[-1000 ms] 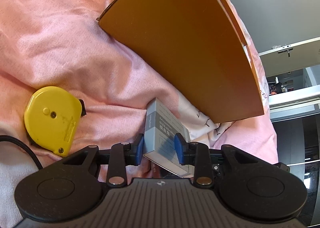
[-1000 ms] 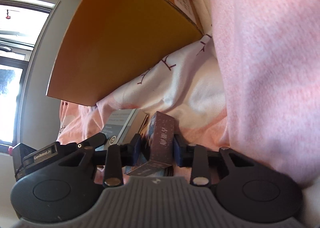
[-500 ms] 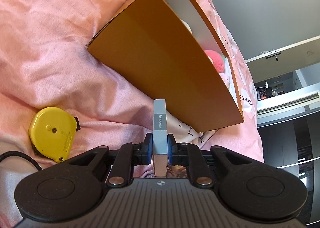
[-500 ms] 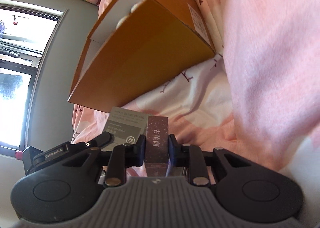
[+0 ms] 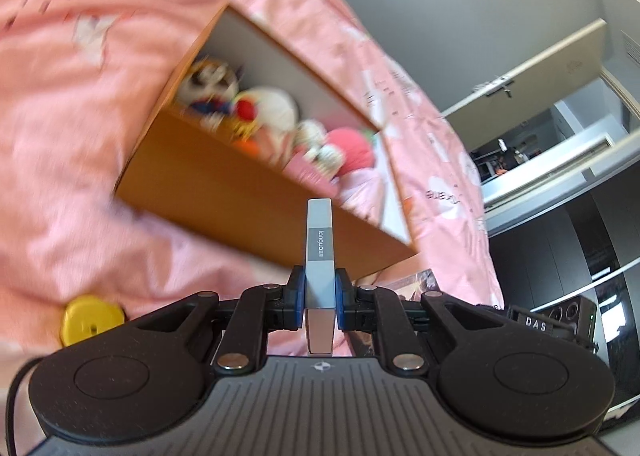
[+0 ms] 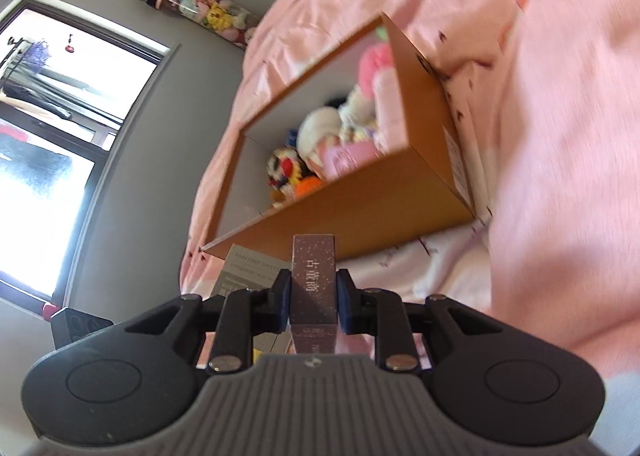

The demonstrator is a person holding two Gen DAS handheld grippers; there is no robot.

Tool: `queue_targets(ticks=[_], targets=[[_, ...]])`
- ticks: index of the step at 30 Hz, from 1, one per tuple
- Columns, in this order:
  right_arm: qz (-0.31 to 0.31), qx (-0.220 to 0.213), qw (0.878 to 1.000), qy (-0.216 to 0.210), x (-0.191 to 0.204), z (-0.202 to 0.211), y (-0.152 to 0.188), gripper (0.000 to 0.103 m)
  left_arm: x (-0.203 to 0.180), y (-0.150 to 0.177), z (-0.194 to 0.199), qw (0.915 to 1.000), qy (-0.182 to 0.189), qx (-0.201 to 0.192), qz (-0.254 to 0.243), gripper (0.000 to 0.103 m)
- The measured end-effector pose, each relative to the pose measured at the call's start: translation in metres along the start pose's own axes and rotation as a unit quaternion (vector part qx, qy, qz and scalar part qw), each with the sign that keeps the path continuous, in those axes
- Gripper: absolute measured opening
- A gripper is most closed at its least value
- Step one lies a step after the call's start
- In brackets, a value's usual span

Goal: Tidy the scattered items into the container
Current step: 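Lift the notebook with left tool while right tool carries the dark box over the shoebox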

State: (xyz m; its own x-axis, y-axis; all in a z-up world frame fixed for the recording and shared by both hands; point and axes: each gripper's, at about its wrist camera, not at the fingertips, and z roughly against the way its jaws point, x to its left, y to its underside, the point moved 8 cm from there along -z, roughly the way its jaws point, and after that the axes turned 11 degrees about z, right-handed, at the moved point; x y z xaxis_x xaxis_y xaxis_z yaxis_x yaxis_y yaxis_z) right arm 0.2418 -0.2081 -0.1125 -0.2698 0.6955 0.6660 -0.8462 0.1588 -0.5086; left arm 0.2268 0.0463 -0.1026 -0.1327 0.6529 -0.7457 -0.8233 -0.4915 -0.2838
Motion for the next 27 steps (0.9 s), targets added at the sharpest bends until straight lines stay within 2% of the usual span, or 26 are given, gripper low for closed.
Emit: queue_targets(ticks=[9, 14, 21, 27], targets=[[0.067, -0.047, 0.997, -0.005, 0.039, 0.010, -0.069, 0.026, -0.045, -0.055, 0.025, 0.9958, 0.003, -0.053, -0.074, 0.017], [0.075, -0.052, 0.996, 0.012, 0.040, -0.023, -0.098, 0.026, -0.051, -0.082, 0.013, 0.9936, -0.006, -0.068, -0.091, 0.017], [0.068, -0.029, 0.997, 0.031, 0.031, -0.090, -0.102, 0.026, -0.031, -0.103, -0.009, 0.9923, -0.040, -0.069, -0.095, 0.017], [0.031, 0.017, 0.999, 0.009, 0.026, -0.139, -0.083, 0.026, -0.012, -0.113, -0.015, 0.9928, -0.051, -0.063, -0.088, 0.017]])
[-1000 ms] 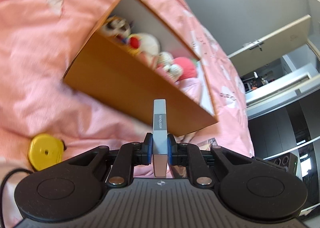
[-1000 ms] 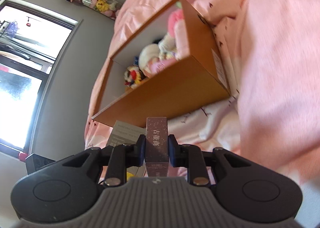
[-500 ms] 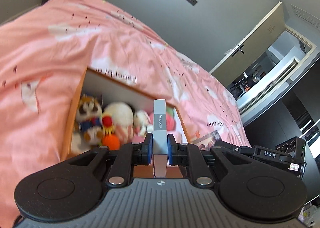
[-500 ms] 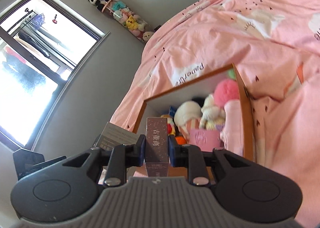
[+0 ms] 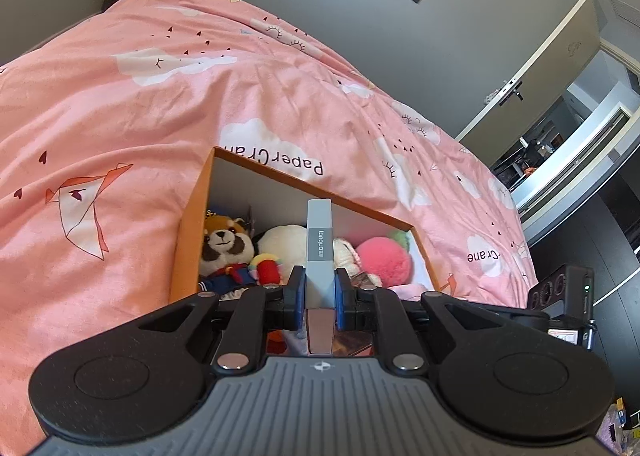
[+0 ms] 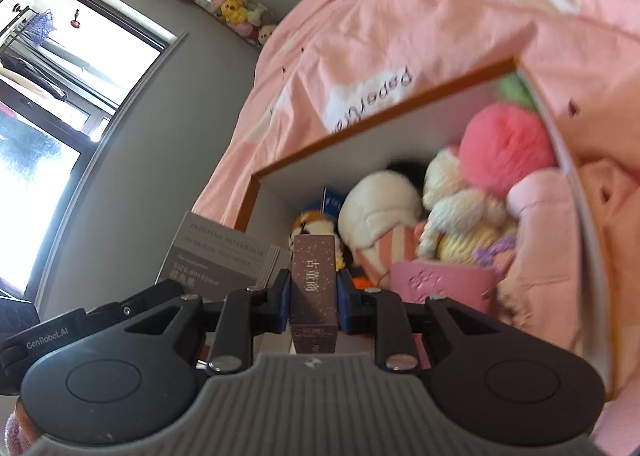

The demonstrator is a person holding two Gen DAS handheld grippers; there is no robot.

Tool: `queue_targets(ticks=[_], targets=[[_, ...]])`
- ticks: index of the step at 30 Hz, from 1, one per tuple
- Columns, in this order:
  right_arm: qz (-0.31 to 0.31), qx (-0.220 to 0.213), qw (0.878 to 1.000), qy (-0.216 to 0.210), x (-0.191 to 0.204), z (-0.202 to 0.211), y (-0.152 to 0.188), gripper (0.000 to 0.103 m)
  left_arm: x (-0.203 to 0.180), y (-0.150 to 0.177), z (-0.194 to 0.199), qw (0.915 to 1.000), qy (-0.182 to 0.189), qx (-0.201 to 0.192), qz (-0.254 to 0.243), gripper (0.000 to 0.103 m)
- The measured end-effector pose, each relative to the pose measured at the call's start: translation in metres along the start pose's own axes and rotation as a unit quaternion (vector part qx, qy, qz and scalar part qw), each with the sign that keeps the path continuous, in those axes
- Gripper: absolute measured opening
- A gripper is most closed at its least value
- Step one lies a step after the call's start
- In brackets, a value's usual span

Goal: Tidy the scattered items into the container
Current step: 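Lift the notebook with left tool while right tool carries the dark box over the shoebox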

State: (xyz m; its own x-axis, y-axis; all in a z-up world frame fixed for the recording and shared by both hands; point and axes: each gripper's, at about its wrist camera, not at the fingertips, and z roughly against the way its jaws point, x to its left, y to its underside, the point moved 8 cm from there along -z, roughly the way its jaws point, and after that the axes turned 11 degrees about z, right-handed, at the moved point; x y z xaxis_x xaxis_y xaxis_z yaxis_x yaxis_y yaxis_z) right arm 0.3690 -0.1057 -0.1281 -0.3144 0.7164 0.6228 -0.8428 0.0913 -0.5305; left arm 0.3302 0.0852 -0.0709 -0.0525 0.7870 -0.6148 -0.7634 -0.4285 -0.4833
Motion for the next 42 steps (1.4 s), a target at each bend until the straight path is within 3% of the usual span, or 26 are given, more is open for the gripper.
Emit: queue_targets(ticks=[6, 13, 17, 25, 30, 35, 42], targets=[[-0.043, 0.028, 0.999, -0.012, -0.005, -0.028, 0.019, 0.026, 0.008, -0.004, -0.004, 0.9999, 0.003, 0.006, 0.010, 0.017], [0.006, 0.082, 0.996, 0.033, 0.000, -0.043, 0.030, 0.027, 0.015, -0.001, -0.008, 0.9996, 0.005, 0.020, 0.019, 0.017], [0.047, 0.104, 0.991, 0.068, 0.002, -0.041, 0.034, 0.036, 0.018, 0.002, -0.010, 0.9993, 0.006, 0.029, 0.024, 0.017], [0.061, 0.082, 0.988, 0.113, -0.009, -0.018, 0.028, 0.039, 0.019, 0.008, -0.018, 0.9980, 0.016, 0.056, 0.025, 0.017], [0.067, 0.057, 0.988, 0.128, -0.011, -0.006, 0.019, 0.033, 0.016, 0.014, -0.030, 0.9968, 0.025, 0.072, 0.024, 0.017], [0.066, 0.036, 0.989, 0.129, -0.011, 0.003, 0.014, 0.033, 0.007, 0.022, -0.044, 0.9941, 0.038, 0.102, -0.001, 0.017], [0.062, 0.022, 0.988, 0.142, -0.018, 0.006, 0.008, 0.033, 0.004, 0.027, -0.055, 0.9911, 0.029, 0.123, -0.041, 0.017]])
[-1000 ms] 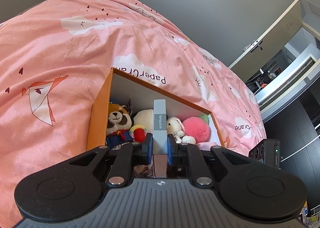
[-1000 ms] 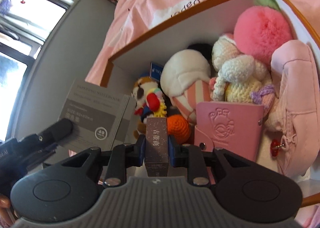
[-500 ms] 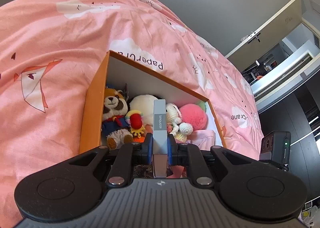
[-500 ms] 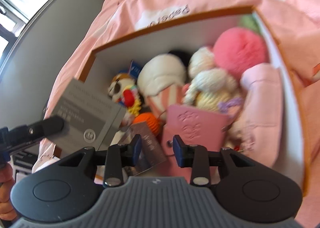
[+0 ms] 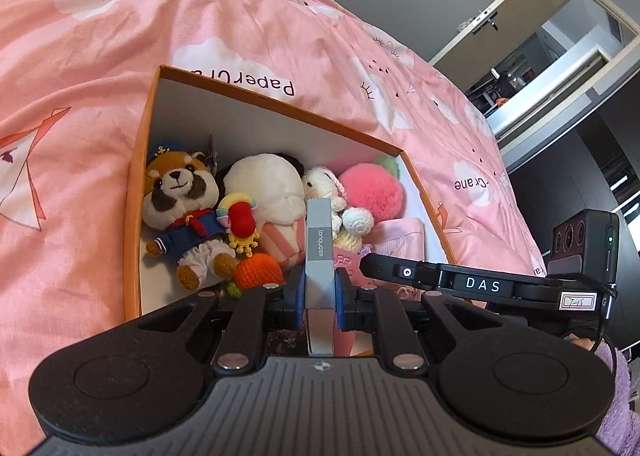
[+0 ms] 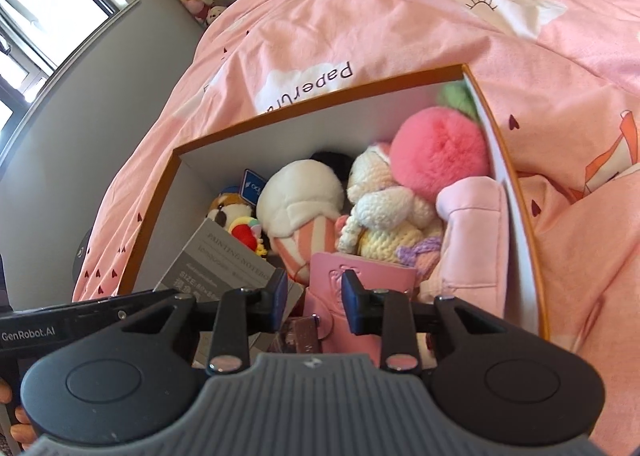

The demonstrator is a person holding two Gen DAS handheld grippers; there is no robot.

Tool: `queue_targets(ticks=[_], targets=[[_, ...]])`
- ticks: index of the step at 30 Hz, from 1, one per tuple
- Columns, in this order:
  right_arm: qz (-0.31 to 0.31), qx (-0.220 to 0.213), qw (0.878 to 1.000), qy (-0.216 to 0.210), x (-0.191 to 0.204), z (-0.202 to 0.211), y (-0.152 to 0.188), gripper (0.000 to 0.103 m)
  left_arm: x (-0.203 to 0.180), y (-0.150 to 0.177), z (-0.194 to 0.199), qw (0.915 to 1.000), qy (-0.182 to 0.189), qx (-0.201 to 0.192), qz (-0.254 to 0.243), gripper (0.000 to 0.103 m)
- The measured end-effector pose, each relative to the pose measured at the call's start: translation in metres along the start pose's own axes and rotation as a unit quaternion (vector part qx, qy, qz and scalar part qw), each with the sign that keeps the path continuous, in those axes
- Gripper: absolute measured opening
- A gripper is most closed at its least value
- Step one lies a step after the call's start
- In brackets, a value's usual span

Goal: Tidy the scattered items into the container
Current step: 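Lift the notebook with left tool while right tool carries the dark box over the shoebox, then lower and release the notebook with left tool while right tool drops the dark box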

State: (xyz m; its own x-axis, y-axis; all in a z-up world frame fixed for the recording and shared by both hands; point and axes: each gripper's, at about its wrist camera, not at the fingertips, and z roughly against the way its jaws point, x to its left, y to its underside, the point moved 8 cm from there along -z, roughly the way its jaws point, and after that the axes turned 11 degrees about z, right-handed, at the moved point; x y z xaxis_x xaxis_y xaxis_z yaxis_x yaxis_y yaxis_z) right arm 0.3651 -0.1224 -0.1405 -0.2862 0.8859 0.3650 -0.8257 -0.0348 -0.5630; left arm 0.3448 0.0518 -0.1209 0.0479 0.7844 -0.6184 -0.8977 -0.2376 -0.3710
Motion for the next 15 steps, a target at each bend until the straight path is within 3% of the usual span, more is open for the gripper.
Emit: queue_targets(ticks=[3, 7, 15], targets=[[-0.002, 0.003, 1.000, 0.000, -0.001, -0.001, 0.002, 0.033, -0.001, -0.004, -0.001, 1.0000, -0.003, 0.000, -0.006, 0.017], [-0.003, -0.001, 1.000, -0.001, -0.003, 0.002, 0.003, 0.033, -0.006, -0.004, 0.003, 0.9987, 0.044, 0.006, 0.023, 0.017], [-0.004, -0.006, 1.000, 0.001, -0.004, 0.005, 0.000, 0.033, 0.007, 0.003, -0.003, 0.9973, 0.028, 0.013, 0.067, 0.018]])
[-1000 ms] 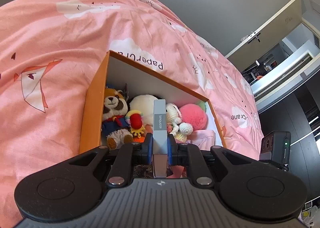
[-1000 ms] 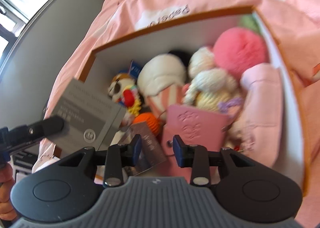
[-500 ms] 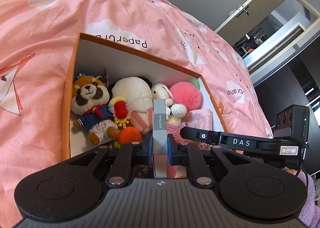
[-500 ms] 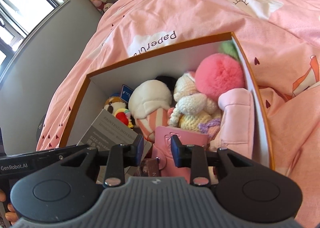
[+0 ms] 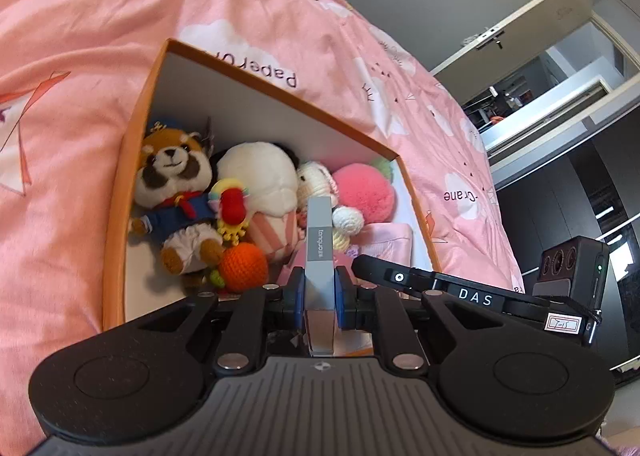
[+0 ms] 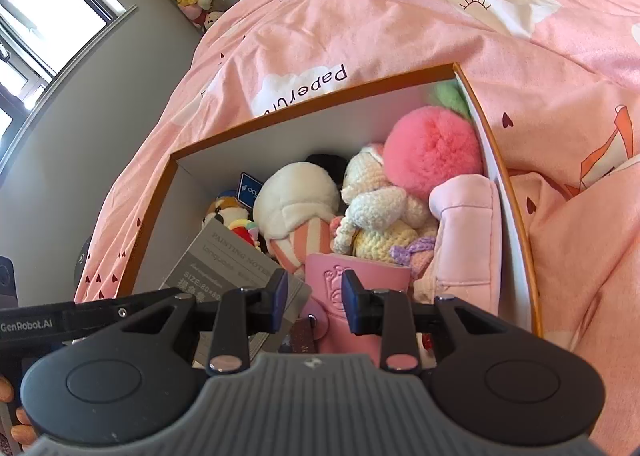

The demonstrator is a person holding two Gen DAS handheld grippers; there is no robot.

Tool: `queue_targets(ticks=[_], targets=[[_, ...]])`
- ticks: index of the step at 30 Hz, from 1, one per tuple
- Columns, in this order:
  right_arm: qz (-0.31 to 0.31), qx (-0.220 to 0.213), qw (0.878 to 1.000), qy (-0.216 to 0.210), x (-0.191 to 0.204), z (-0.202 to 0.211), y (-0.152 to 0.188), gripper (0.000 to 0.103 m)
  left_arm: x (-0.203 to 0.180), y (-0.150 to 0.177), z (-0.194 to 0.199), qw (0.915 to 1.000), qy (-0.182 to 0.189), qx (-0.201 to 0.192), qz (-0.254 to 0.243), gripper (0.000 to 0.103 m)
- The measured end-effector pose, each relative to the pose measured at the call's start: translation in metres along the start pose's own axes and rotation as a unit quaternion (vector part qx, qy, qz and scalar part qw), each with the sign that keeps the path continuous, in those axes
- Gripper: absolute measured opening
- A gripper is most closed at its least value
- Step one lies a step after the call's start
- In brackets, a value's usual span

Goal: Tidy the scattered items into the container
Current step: 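Lower and release the notebook with left tool while right tool drops the dark box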

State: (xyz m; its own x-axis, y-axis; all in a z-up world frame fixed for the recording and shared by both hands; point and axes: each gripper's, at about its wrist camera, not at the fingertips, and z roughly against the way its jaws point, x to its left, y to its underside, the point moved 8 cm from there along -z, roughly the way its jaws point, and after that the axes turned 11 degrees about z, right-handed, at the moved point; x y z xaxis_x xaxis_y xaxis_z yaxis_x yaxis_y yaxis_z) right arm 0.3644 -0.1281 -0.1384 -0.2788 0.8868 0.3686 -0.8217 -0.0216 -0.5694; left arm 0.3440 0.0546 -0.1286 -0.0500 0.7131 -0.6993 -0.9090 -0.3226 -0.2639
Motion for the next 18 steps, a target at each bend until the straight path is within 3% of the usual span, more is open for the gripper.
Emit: queue_targets(ticks=[4, 8, 11, 14, 18], targets=[[-0.001, 0.004, 1.000, 0.000, -0.001, -0.002, 0.002, 0.033, 0.013, 0.004, -0.001, 0.9987, -0.045, 0.022, 0.014, 0.023], [0.002, 0.007, 1.000, -0.004, 0.003, -0.003, 0.003, 0.033, 0.018, 0.007, -0.001, 0.9983, -0.050, 0.028, 0.015, 0.024], [0.009, 0.011, 1.000, -0.007, 0.007, -0.005, 0.004, 0.033, 0.019, 0.006, -0.006, 0.9960, -0.075, 0.045, 0.022, 0.025], [0.020, 0.012, 1.000, -0.005, 0.012, -0.006, 0.006, 0.033, 0.014, 0.008, -0.009, 0.9919, -0.117, 0.049, -0.006, 0.027], [0.025, 0.013, 1.000, -0.005, 0.013, -0.006, 0.007, 0.033, 0.011, 0.014, -0.014, 0.9875, -0.145, 0.052, -0.033, 0.030]])
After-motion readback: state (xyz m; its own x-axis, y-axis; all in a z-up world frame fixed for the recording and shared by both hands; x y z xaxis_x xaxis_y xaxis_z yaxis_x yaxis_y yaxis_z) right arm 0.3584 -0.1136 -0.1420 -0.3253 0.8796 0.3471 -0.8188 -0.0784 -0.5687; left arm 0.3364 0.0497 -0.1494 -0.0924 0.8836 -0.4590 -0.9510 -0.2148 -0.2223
